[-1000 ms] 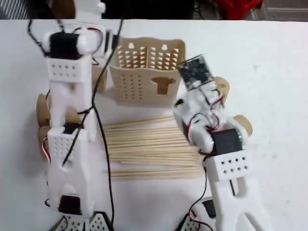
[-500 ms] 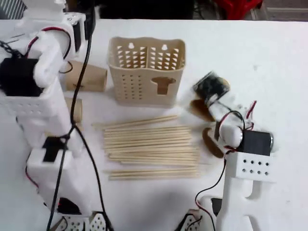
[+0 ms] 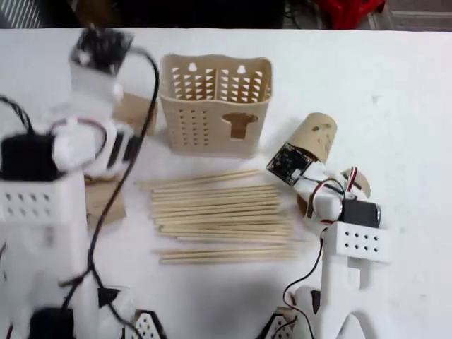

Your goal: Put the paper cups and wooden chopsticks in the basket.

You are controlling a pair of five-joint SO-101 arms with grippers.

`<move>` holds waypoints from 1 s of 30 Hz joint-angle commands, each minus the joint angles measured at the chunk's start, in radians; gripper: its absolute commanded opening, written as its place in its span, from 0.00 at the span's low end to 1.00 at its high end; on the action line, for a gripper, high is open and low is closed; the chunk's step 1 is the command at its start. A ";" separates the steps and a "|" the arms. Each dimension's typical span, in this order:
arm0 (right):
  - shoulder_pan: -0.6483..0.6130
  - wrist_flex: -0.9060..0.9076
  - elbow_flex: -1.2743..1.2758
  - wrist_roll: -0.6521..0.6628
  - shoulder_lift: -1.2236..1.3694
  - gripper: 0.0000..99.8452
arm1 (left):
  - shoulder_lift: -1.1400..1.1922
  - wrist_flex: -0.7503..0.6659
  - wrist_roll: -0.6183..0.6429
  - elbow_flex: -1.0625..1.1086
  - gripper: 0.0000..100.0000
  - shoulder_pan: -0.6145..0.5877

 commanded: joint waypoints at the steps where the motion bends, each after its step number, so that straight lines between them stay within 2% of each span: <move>1: 0.025 -0.105 0.018 -0.041 -0.015 0.31 | -0.229 -0.210 0.002 0.476 0.23 -0.031; 5: 0.039 -0.194 0.084 -0.044 -0.015 0.31 | -0.369 -0.365 0.041 0.787 0.23 -0.035; 10: 0.120 -0.297 0.104 -0.044 -0.013 0.31 | -0.473 -0.466 0.046 0.990 0.23 -0.031; 14: 0.134 -0.340 0.130 -0.041 -0.013 0.30 | -0.487 -0.514 0.044 1.051 0.23 -0.035; 22: 0.191 -0.363 0.160 -0.048 -0.013 0.12 | -0.489 -0.594 0.046 1.146 0.23 -0.035; 26: 0.263 -0.355 0.123 -0.140 -0.015 0.02 | -0.489 -0.660 0.048 1.192 0.23 -0.035; 30: 0.318 -0.245 0.002 -0.203 -0.015 0.01 | -0.489 -0.701 0.048 1.227 0.23 -0.035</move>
